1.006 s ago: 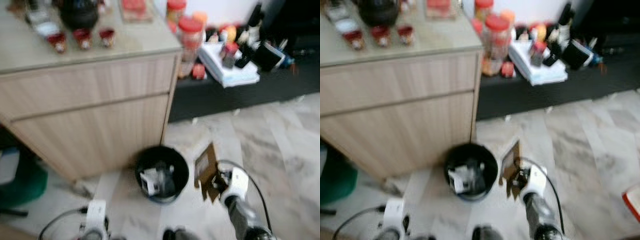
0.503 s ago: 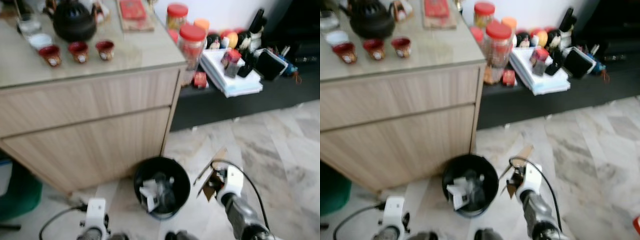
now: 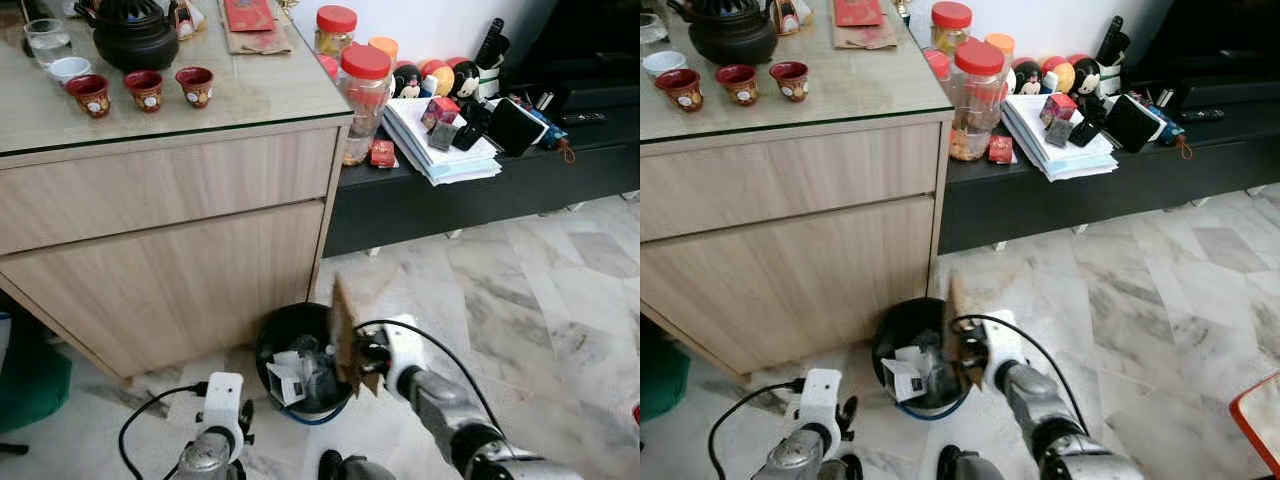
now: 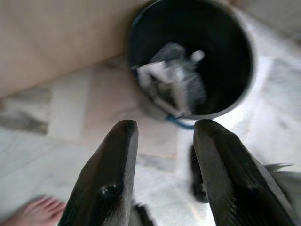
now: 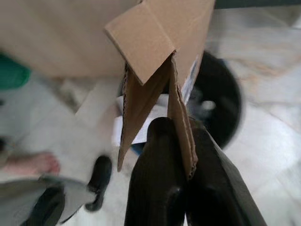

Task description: Picking trash to rubbish bin

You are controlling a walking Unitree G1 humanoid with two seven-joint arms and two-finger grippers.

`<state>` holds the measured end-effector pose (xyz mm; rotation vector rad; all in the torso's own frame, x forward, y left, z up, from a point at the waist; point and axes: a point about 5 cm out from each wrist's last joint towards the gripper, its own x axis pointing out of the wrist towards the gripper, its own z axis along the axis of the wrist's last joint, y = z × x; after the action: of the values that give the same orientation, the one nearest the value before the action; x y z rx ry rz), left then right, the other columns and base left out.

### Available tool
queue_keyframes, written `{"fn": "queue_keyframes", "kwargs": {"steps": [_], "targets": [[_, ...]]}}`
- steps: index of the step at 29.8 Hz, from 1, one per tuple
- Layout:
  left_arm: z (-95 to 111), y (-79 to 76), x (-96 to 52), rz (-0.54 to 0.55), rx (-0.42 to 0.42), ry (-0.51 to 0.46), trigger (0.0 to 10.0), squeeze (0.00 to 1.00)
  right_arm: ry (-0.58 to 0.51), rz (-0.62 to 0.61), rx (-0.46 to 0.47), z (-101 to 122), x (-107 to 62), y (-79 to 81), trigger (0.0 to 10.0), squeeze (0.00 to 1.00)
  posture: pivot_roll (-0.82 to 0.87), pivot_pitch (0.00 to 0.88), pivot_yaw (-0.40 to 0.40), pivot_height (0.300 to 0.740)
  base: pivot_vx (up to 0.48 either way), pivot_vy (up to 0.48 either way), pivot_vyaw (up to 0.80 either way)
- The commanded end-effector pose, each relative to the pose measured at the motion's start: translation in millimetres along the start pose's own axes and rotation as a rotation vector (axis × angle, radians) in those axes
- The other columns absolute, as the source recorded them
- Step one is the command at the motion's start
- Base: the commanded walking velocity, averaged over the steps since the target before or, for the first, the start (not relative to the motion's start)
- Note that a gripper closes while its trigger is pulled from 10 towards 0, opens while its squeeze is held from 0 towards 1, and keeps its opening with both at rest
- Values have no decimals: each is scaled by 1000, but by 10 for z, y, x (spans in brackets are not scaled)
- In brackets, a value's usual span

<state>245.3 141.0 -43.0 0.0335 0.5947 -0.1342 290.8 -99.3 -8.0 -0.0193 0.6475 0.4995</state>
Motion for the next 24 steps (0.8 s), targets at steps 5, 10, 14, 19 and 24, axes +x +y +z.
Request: {"fn": "queue_keyframes", "kwargs": {"steps": [5,10,14,19,24], "targets": [[66,-154,27,-94,-12,-24,10000,0,36,51,-93,4,57,164,10000,0,63,248,-158,740,0,0,0],[84,-215,33,-140,-16,-29,10000,0,43,47,-120,11,78,218,10000,0,61,252,-162,740,0,0,0],[89,-285,34,-184,-21,-30,10000,0,39,18,-137,38,91,227,10000,0,62,255,-168,740,0,0,0],[97,-312,34,-194,-38,-38,10000,0,32,-13,-140,82,100,215,10000,0,61,256,-172,740,0,0,0],[107,-330,36,-205,-48,-43,10000,0,36,-6,-157,91,109,239,10000,0,58,261,-178,740,0,0,0]]}}
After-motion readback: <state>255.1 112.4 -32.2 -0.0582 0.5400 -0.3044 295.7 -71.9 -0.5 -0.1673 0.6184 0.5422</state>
